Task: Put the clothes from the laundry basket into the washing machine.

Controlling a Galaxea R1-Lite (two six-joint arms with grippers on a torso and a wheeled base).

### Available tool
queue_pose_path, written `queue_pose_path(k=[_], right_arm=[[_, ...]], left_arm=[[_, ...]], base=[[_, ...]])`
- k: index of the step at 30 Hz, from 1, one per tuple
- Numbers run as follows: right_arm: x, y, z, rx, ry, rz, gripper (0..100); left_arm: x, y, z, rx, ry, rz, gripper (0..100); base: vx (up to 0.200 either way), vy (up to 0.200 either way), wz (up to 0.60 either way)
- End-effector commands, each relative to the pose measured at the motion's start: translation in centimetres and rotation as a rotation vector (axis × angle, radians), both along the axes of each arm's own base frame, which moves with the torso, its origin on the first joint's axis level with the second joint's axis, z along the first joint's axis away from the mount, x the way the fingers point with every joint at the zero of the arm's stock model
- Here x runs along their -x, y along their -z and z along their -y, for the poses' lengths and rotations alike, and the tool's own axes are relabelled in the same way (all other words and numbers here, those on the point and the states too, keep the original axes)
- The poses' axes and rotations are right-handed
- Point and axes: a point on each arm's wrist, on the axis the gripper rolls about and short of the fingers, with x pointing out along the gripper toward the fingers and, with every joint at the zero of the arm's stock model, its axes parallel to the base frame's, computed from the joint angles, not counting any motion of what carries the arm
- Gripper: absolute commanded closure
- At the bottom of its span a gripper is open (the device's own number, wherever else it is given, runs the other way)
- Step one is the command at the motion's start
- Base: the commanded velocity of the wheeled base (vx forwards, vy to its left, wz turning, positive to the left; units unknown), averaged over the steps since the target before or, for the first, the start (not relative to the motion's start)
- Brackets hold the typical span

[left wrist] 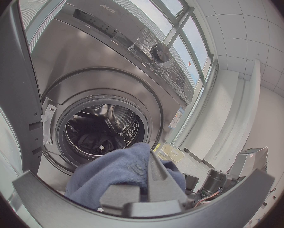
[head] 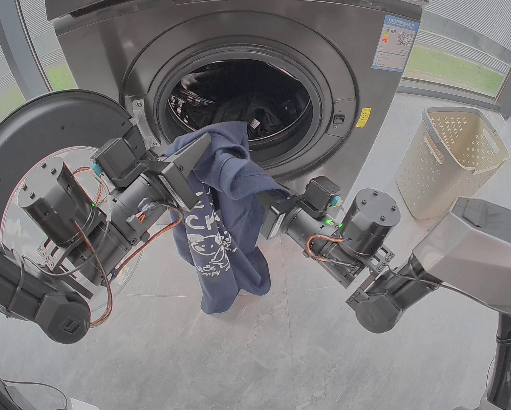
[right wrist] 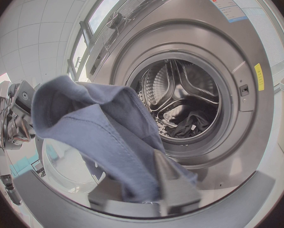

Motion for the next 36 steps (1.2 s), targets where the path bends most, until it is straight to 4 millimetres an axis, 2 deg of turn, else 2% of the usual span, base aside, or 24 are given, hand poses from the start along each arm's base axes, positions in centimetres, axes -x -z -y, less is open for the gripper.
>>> queue_pose_path(k=[1,9,10,14,16,19,20,22,27,28,31,36], right_arm=[[1.8,-2.2,2.0,-0.011,0.012,0.010,100],[2.7,-4.2,3.4,-0.037,0.028,0.036,100],[2.6,-4.4,3.7,-0.040,0.035,0.041,100],[2.8,-5.3,4.7,-0.054,0.055,0.056,100],[3.3,-6.4,6.1,-0.061,0.070,0.076,100],[4.0,-7.2,6.9,-0.069,0.071,0.093,100],[5.0,-7.5,7.5,-0.065,0.057,0.096,100],[6.4,-7.4,8.0,-0.049,0.030,0.085,100],[8.3,-6.4,8.9,0.020,-0.011,0.066,100],[9.0,-5.9,9.4,0.047,-0.031,0.056,100],[9.6,-5.5,9.8,0.068,-0.047,0.044,100],[11.2,-4.2,10.4,0.133,-0.096,0.013,100]], left_arm=[[0.0,0.0,0.0,0.000,0.001,-0.001,100],[0.6,0.5,0.0,-0.012,0.014,-0.023,100],[0.8,0.9,0.0,-0.020,0.017,-0.039,0],[1.4,2.1,-0.1,-0.044,0.030,-0.087,0],[2.2,3.4,0.1,-0.073,0.050,-0.134,0],[2.9,4.4,0.4,-0.098,0.073,-0.171,0],[3.8,5.4,0.8,-0.126,0.101,-0.208,0],[4.4,6.2,1.1,-0.148,0.121,-0.234,0],[3.2,7.2,1.6,-0.167,0.106,-0.253,0],[2.4,7.3,2.1,-0.161,0.093,-0.246,0],[1.5,7.6,2.5,-0.162,0.071,-0.247,0],[-1.6,8.7,2.5,-0.177,0.002,-0.241,0]], base=[[0.000,0.000,0.00],[0.000,0.000,0.00],[0.000,0.000,0.00],[0.000,0.000,0.00],[0.000,0.000,0.00],[0.000,0.000,0.00],[0.000,0.000,0.00],[0.000,0.000,0.00],[0.000,0.000,0.00],[0.000,0.000,0.00],[0.000,0.000,0.00],[0.000,0.000,0.00]])
